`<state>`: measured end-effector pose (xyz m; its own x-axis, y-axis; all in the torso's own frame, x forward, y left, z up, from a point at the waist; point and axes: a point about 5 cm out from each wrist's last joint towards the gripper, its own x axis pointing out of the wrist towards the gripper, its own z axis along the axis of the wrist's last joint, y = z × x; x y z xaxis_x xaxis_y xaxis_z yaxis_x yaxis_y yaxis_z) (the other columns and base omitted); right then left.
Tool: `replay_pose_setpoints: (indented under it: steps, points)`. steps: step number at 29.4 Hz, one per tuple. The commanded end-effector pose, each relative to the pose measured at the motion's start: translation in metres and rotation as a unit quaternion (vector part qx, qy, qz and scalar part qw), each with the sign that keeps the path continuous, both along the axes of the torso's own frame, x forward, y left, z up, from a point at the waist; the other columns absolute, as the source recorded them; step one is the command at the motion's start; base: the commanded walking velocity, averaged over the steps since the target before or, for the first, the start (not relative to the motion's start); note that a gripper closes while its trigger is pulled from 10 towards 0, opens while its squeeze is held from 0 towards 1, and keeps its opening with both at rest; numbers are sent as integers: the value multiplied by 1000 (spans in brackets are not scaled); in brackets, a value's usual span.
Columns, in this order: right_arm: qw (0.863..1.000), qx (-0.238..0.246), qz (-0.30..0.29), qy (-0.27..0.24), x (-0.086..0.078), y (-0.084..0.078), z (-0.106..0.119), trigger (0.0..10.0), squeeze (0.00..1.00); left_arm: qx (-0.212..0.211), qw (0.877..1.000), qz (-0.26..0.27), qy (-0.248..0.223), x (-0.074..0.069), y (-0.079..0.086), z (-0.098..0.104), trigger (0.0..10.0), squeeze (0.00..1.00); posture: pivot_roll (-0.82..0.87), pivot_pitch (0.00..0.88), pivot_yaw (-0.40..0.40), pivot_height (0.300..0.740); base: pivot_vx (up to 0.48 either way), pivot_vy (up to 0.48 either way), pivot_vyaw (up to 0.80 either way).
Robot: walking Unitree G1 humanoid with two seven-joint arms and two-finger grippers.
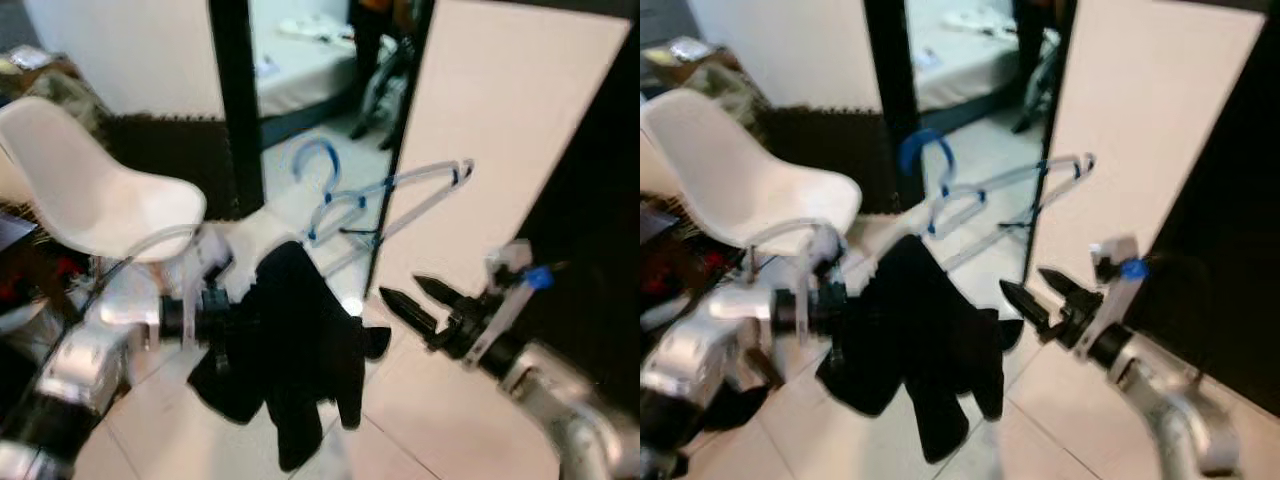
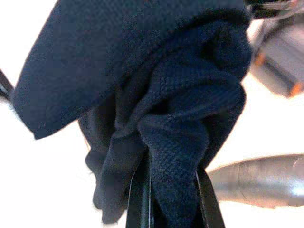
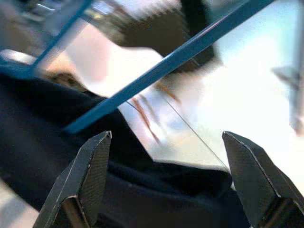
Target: Hang hanger
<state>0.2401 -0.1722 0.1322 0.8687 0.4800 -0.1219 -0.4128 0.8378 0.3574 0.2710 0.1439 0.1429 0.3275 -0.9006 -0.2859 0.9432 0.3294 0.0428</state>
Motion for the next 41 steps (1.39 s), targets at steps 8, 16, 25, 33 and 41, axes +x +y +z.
replay_pose_setpoints:
  steps: [8,16,25,33,41]
  points:
    - [993,-50,-87,54,-24,-16,-21,10000,0,-3,995,91,43,-33,-14,-11,10000,0,69,44,-23,740,0,0,-800]
    - [989,-37,-126,62,-37,-16,-24,10000,0,-138,971,156,113,-53,-42,-20,10000,0,61,33,-28,740,0,0,-800]
    - [984,-19,-162,68,-42,-14,-26,10000,0,-220,951,173,133,-60,-52,-19,10000,0,61,43,-20,740,0,0,-800]
    - [984,-7,-162,70,-41,-12,-26,10000,0,-245,939,180,162,-59,-52,-18,10000,0,58,54,-7,740,0,0,-800]
    - [983,-2,-170,67,-39,-11,-24,10000,0,-254,936,190,155,-57,-51,-14,10000,0,67,59,-6,740,0,0,-800]
